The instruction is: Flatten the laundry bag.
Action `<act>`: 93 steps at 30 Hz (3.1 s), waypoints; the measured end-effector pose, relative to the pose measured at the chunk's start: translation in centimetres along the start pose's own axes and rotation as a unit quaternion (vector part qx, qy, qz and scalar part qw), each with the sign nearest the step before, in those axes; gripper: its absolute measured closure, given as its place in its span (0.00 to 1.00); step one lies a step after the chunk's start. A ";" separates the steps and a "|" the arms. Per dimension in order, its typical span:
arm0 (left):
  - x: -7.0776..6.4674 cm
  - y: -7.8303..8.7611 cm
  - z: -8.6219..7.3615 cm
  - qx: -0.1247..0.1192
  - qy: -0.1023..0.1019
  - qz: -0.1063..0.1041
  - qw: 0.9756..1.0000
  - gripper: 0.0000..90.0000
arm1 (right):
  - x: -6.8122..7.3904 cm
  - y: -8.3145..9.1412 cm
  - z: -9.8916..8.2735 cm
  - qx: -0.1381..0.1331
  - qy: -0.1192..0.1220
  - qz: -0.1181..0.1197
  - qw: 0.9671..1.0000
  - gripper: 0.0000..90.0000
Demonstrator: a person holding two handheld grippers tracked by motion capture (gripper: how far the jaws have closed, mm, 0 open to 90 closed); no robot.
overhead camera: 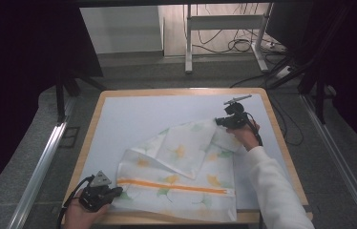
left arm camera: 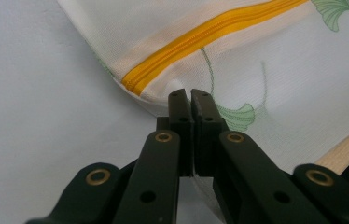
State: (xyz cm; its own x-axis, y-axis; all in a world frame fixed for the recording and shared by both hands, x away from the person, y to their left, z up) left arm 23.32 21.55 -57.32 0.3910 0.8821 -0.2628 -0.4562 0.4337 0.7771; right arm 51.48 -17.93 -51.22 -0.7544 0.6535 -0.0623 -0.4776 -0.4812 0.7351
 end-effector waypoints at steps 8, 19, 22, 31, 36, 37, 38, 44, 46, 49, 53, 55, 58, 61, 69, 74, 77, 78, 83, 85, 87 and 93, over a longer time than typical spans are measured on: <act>0.0 0.0 0.1 0.000 -0.002 -0.001 1.000 0.99 | -2.9 -3.0 2.4 0.009 0.008 -0.021 1.000 0.97; 0.1 0.0 0.1 0.002 -0.007 -0.004 1.000 0.99 | -3.5 -4.3 3.2 0.022 -0.010 -0.081 0.996 0.57; 0.1 0.0 0.1 0.005 -0.009 -0.004 1.000 0.99 | -3.2 0.0 4.3 -0.038 -0.011 -0.081 0.996 0.56; 0.0 -0.1 0.2 0.004 -0.007 -0.001 1.000 0.99 | 7.4 6.1 3.2 -0.043 0.096 0.030 0.994 0.43; 0.0 -0.1 0.2 0.004 -0.004 -0.003 1.000 0.99 | 14.2 4.0 0.7 -0.016 0.139 0.084 0.987 0.37; 0.0 -0.1 0.2 0.004 -0.003 -0.003 1.000 0.99 | 15.0 3.6 0.4 -0.015 0.144 0.093 0.985 0.38; 0.0 -0.1 0.2 0.004 -0.003 -0.003 1.000 0.99 | 16.4 3.1 0.0 -0.017 0.148 0.114 0.982 0.45; 0.0 -0.1 0.2 0.003 -0.004 -0.002 1.000 0.99 | 21.2 1.6 -1.0 -0.018 0.175 0.175 0.969 0.85; 0.0 -0.1 0.2 0.003 -0.005 -0.001 1.000 0.99 | 22.5 1.1 -1.2 -0.015 0.188 0.168 0.968 0.91; 0.0 -0.1 0.2 0.003 -0.005 -0.001 1.000 0.99 | 24.1 0.1 -1.3 -0.011 0.214 0.145 0.966 0.94; 0.0 -0.1 0.2 0.003 -0.005 -0.002 1.000 0.99 | 24.8 -1.6 -1.2 -0.005 0.223 0.124 0.967 0.99; 0.0 -0.1 0.2 0.003 -0.005 -0.003 1.000 0.99 | 24.7 -2.2 -1.2 0.003 0.229 0.113 0.967 0.99; 0.0 -0.1 0.2 0.003 -0.006 -0.004 1.000 0.99 | 24.5 -2.8 -1.4 0.012 0.239 0.095 0.966 0.99; -0.1 -0.1 0.2 0.003 -0.007 -0.004 1.000 0.99 | 23.9 -3.2 -1.5 0.017 0.240 0.078 0.968 0.99; -0.2 -0.1 0.2 0.004 -0.007 -0.008 1.000 0.99 | 21.7 -4.4 -0.8 0.016 0.239 0.035 0.970 0.99; -0.3 -0.1 0.2 0.005 -0.007 -0.011 1.000 0.99 | 20.5 -5.3 -0.1 0.010 0.223 0.029 0.974 0.99; -0.4 -0.2 0.2 0.006 -0.008 -0.014 1.000 0.99 | 19.9 -5.9 0.4 0.005 0.219 0.027 0.975 0.99; -0.4 -0.2 0.2 0.006 -0.008 -0.014 1.000 0.99 | 19.8 -6.1 0.7 0.004 0.216 0.025 0.976 0.99; -0.5 -0.2 0.2 0.006 -0.008 -0.015 1.000 0.99 | 18.7 -7.9 2.5 -0.001 0.200 0.023 0.979 0.99; -0.5 -0.2 0.2 0.006 -0.009 -0.015 1.000 0.99 | 18.4 -8.8 3.3 -0.004 0.189 0.026 0.982 0.99; -0.5 -0.2 0.2 0.006 -0.009 -0.016 1.000 0.99 | 18.1 -10.0 4.4 -0.009 0.175 0.030 0.984 0.99; -0.4 -0.2 0.2 0.005 -0.010 -0.018 1.000 0.99 | 18.3 -12.4 7.2 -0.029 0.155 0.037 0.987 0.99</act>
State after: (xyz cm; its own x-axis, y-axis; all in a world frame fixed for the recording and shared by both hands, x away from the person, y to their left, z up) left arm 23.43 21.07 -57.25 0.4231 0.8618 -0.2797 -0.4337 0.4637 0.7726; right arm 46.84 4.27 -56.61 -0.8855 0.4095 -0.2195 -0.4337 -0.5589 0.7068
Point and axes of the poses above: each handheld gripper's, and its own axes: y roughly backward along the jaws, z roughly out of its top, x roughly to its left, the point moved 5 cm from there along -y, roughly forward along the jaws, and after that the axes turned 14 degrees about y, right-handed, at the moved point
